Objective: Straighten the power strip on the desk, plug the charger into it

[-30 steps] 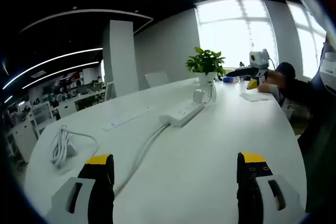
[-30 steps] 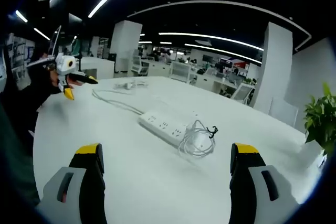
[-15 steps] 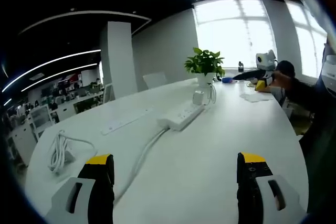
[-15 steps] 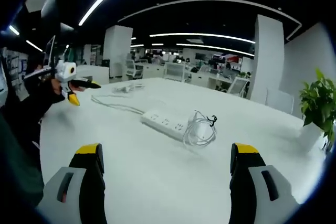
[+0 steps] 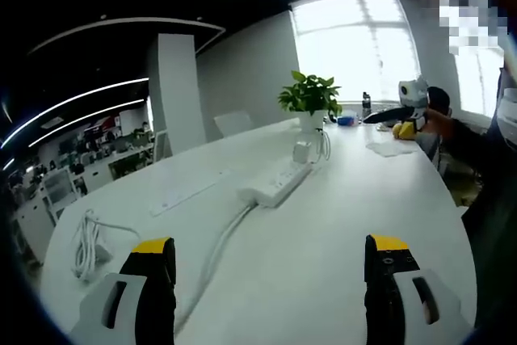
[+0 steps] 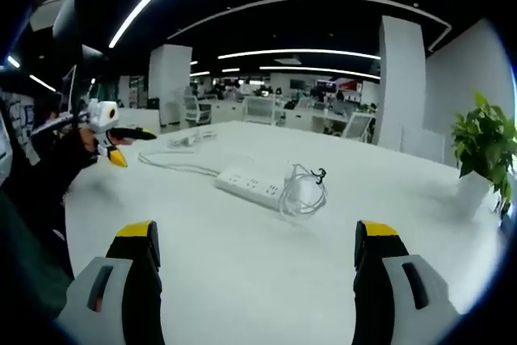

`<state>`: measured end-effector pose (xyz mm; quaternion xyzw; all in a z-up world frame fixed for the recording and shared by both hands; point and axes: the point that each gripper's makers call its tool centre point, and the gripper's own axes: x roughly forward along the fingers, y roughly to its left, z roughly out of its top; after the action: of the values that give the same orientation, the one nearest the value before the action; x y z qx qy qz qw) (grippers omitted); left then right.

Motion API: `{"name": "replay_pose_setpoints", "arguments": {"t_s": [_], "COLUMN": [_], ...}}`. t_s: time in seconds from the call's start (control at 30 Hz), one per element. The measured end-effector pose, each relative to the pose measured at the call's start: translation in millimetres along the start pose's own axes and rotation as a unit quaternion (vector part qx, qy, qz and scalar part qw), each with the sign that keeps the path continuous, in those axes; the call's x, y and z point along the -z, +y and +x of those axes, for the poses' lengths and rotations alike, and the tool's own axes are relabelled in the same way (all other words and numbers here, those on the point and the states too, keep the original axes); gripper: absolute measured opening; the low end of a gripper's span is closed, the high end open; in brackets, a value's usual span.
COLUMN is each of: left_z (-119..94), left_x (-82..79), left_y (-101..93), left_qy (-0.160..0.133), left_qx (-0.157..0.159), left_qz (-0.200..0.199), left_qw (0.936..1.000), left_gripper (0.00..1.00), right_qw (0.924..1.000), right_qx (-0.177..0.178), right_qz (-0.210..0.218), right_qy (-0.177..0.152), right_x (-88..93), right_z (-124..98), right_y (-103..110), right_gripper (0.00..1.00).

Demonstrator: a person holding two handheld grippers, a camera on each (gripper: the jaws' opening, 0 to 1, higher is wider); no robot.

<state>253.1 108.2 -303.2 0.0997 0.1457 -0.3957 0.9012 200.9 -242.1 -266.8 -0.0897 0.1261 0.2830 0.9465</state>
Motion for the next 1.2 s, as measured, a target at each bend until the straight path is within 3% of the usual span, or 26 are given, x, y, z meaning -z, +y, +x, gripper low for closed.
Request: {"name": "replay_pose_setpoints", "arguments": {"t_s": [0.53, 1.2], "left_z": [26, 56], "left_x": [-10.2, -33.9], "left_y": [-0.2, -8.9], "left_qy": [0.021, 0.021], "left_qx": [0.02, 0.051], "left_qz": [0.021, 0.037], "left_qw": [0.9994, 0.9978], "left_gripper": [0.99, 0.99], "right_qw": [0.9997, 0.9997], "right_qx": [-0.014, 0.014], "right_qz": [0.021, 0.022], "right_qy": [-0.004, -0.002], "right_x": [9.4, 20.0], "right_z": [-8, -21], "right_y": [12, -1], "right_gripper": [1.0, 1.0]}}
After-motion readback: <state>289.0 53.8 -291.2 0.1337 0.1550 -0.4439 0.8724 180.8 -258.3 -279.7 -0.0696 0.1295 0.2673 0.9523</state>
